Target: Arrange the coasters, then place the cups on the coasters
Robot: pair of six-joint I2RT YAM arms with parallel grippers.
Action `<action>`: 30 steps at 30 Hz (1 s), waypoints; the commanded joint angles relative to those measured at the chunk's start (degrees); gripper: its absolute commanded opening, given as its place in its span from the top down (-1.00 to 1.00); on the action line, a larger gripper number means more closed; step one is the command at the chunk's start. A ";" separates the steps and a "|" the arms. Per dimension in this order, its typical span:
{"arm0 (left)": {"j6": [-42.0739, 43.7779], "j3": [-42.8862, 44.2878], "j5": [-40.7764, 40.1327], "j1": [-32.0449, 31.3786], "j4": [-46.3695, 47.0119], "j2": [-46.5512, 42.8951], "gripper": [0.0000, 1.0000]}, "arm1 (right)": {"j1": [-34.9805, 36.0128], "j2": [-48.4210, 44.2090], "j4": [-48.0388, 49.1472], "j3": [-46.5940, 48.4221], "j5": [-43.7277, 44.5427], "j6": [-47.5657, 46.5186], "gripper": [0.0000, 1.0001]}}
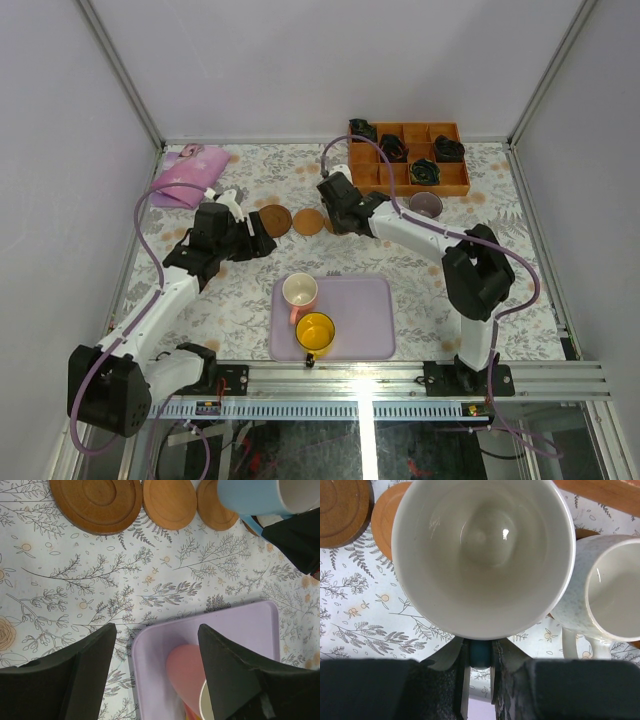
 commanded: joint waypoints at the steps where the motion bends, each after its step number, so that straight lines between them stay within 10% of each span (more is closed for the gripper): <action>1: 1.06 2.15 -0.23 -0.16 2.99 0.41 -0.33 | -0.80 -0.17 -0.05 4.83 0.05 0.91 1.00; 30: 1.39 2.92 -0.04 -0.27 2.97 2.60 -0.35 | -2.35 3.56 -3.70 7.17 -2.79 2.92 1.00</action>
